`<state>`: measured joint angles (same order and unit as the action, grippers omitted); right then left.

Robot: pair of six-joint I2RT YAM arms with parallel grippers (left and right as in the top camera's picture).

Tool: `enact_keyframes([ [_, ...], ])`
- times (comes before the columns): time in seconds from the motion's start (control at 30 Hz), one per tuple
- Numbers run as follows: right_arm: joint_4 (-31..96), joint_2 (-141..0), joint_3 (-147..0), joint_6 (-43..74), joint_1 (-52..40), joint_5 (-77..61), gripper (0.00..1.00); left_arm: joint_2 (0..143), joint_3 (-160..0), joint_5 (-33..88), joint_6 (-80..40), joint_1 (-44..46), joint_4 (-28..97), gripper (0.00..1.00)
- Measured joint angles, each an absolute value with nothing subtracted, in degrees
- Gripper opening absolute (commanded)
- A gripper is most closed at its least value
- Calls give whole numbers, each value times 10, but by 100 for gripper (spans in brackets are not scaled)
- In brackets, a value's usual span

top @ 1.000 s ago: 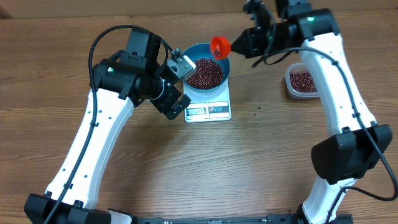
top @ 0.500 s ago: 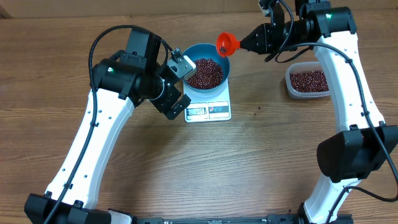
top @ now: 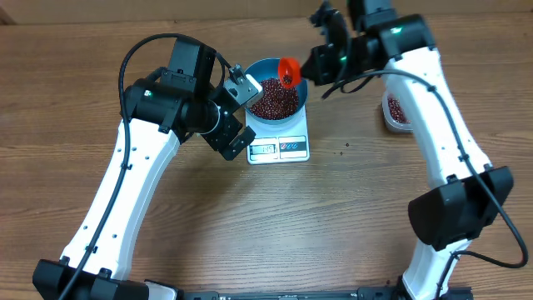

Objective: Scoop item into bowl and weigh 150g on scale

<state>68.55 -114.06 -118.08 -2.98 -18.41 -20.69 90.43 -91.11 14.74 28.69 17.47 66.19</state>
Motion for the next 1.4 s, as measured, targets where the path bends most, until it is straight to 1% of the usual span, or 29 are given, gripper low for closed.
enact_keyframes([
  [0.2, 686, -1141, -1181, -21, -249, -66, 4, 904, -911, 147, 287, 175, 662, 99],
  [0.3, 685, -1141, -1181, -20, -268, -18, 4, 904, -911, 147, 287, 175, 662, 100],
  [0.53, 682, -1141, -1181, -18, -269, 23, 4, 904, -911, 147, 287, 175, 662, 99],
  [0.73, 681, -1141, -1181, -21, -269, 14, 4, 904, -911, 147, 287, 175, 662, 99],
  [1.0, 680, -1141, -1181, -29, -262, -37, 4, 904, -911, 147, 287, 175, 662, 100],
  [1.4, 679, -1141, -1181, -30, -189, -175, 4, 904, -911, 147, 287, 175, 662, 100],
])
